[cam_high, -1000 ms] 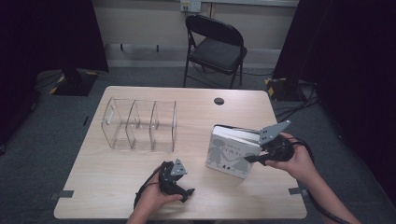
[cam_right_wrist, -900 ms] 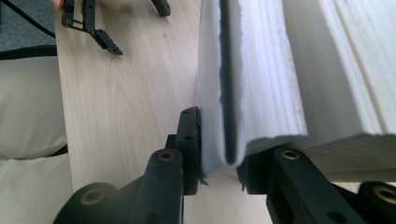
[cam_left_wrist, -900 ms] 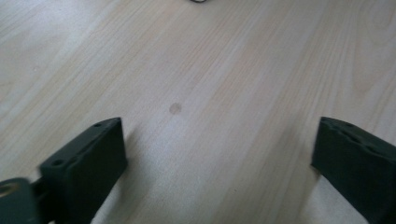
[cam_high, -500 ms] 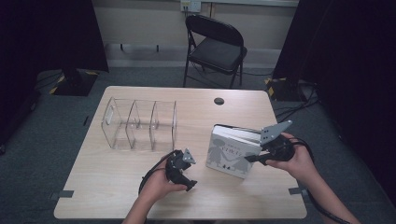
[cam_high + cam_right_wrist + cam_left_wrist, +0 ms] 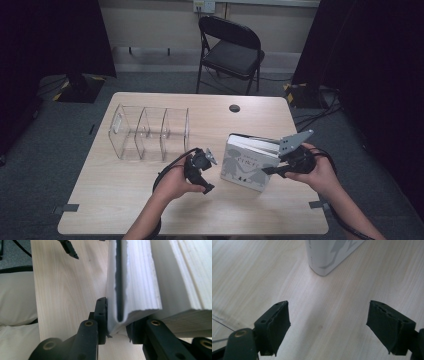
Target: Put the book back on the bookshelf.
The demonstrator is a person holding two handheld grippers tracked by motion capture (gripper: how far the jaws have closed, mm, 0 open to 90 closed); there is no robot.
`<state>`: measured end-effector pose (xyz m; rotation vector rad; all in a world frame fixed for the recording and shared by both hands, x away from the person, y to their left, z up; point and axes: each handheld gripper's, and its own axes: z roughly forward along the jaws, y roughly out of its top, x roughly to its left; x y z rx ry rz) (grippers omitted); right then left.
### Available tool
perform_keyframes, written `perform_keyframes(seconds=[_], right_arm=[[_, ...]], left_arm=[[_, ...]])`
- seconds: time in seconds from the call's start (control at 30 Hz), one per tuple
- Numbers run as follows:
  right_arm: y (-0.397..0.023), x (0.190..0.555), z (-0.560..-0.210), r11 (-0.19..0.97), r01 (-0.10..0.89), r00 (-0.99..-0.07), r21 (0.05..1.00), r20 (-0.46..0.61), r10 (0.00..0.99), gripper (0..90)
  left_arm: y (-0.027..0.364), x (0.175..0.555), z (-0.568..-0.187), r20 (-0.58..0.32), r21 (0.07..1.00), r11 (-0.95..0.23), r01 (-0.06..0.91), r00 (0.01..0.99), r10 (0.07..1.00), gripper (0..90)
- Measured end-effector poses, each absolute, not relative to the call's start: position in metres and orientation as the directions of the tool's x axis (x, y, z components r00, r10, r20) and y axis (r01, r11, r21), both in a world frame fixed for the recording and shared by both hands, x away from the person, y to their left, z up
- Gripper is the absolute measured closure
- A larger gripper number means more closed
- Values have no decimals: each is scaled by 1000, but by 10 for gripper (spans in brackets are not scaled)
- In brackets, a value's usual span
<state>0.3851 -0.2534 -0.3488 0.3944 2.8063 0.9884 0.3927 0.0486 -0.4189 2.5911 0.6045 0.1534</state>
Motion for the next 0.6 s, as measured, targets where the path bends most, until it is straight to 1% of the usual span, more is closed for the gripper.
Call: perform_keyframes(seconds=[0.17, 0.6], right_arm=[[-253, 385, -349, 751, 199, -956, 630, -44, 290, 728], [-254, 386, -349, 748, 203, -955, 632, -40, 293, 728]], left_arm=[[45, 399, -405, 4, 491, -786, 375, 902, 432, 188], [32, 411, -373, 28, 504, -791, 348, 908, 417, 187]])
